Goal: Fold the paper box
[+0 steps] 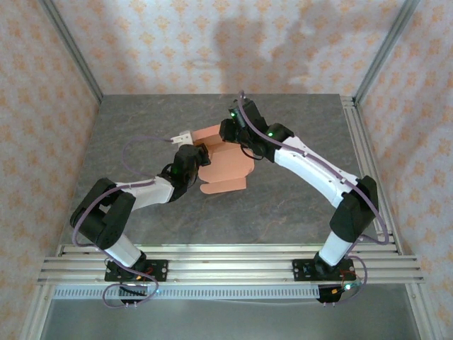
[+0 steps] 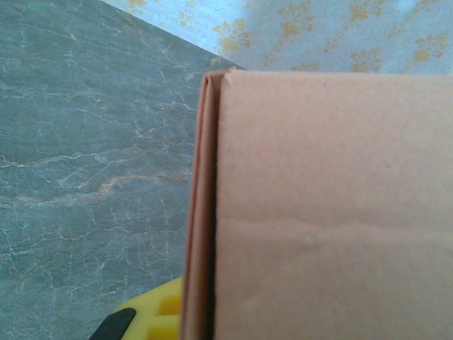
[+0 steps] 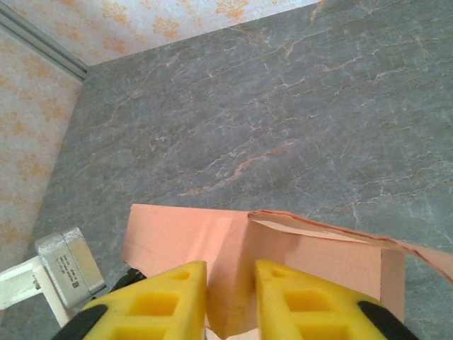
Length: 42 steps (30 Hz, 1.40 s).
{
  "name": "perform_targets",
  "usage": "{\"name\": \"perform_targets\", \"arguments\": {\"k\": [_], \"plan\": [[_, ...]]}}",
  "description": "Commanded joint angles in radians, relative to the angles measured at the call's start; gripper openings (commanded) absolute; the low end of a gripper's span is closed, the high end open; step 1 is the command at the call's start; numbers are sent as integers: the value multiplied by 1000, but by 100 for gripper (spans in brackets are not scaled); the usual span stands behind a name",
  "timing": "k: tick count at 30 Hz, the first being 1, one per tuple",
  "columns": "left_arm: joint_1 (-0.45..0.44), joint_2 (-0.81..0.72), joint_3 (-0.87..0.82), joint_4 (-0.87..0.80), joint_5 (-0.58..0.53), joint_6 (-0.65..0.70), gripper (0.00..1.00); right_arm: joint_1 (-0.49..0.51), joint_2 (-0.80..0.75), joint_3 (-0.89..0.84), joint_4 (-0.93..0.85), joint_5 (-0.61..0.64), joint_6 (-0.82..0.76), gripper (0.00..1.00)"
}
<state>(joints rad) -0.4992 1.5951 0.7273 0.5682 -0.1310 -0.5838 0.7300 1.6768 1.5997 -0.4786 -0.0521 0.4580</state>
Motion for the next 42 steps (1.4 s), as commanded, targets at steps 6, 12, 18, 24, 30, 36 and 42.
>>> {"name": "perform_targets", "arguments": {"k": [6, 12, 18, 24, 30, 36, 42], "plan": [[-12, -18, 15, 7, -1, 29, 0, -3, -1, 32, -12, 1, 7, 7], [-12, -21, 19, -11, -16, 24, 0, -3, -25, 17, 3, 6, 4, 36], [-12, -15, 56, -103, -42, 9, 0, 0, -134, -73, 64, -3, -32, 49], [-9, -2, 91, -159, -10, 4, 0, -22, -305, -217, 119, 29, -177, 56], [-2, -17, 109, -209, 80, 25, 0, -221, -387, -287, 68, -129, -205, 54], [7, -27, 108, -188, 214, 29, 0, -434, -322, -309, 74, -500, -237, 46], [9, -26, 120, -194, 233, 34, 0, -459, -232, -297, 80, -665, -380, 39]]}}
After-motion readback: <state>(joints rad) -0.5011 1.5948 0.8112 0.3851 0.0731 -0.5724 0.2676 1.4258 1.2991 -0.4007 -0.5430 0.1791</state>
